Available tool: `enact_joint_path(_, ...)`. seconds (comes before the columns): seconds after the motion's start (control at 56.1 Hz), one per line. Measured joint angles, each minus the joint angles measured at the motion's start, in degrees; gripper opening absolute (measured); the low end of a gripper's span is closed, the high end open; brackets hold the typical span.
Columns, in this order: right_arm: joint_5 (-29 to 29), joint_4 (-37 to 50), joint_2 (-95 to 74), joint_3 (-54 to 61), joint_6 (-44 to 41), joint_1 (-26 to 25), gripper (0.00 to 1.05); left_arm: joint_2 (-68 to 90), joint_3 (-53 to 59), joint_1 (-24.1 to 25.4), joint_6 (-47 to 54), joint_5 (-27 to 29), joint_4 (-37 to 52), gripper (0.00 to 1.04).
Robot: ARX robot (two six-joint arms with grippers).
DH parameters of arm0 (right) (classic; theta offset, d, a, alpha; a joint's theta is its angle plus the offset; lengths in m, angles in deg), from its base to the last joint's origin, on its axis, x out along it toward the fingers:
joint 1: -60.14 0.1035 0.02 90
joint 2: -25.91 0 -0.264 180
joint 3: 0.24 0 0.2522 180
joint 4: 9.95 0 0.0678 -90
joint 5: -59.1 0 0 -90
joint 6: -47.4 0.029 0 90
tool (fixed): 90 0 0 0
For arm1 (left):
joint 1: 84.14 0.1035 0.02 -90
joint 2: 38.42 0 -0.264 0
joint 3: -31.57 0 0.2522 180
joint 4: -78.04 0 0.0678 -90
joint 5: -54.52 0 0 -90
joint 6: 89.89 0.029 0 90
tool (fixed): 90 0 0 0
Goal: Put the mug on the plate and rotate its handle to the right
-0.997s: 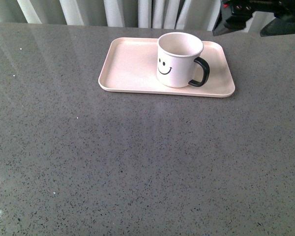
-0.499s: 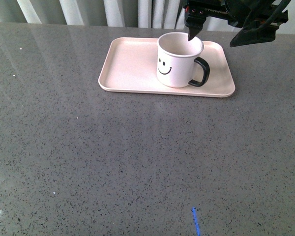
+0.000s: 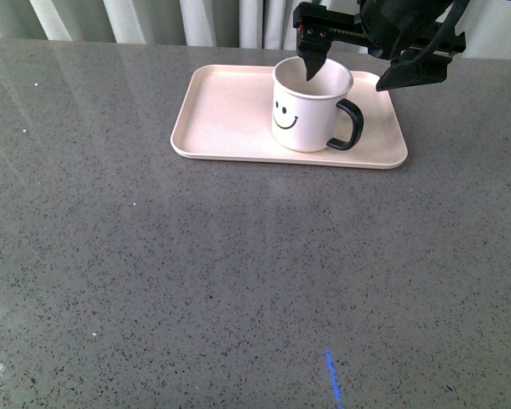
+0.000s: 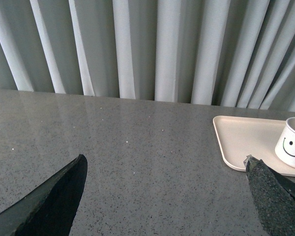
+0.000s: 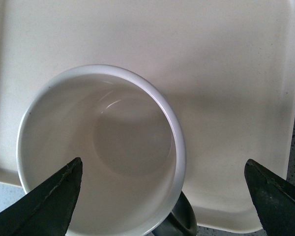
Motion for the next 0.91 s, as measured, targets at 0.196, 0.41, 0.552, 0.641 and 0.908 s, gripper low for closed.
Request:
enact_joint_path(0.196,-0.26,-0.55,-1.42,-1.60,0.15,0.02,0.87,0.00,0.00,0.00,0.00,0.00,0.00,0.96)
enact_joint_path(0.41,-0.70,-0.79,-2.19,-2.08,0.35,0.02,0.52,0.00,0.00,0.00,0.00,0.00,0.00,0.96)
enact_joint_path(0.552,-0.85,-1.25,-2.32,-2.23,0.79,0.04,0.22,0.00,0.00,0.00,0.00,0.00,0.00,0.96)
enact_joint_path(0.641,-1.07,-1.51,-2.32,-2.23,1.44,0.09,0.10,0.00,0.00,0.00,0.00,0.00,0.02,0.96)
enact_joint_path(0.908,-0.94,-2.99,-2.14,-2.97,1.75,-0.07,0.02,0.00,0.00,0.00,0.00,0.00,0.00,0.96)
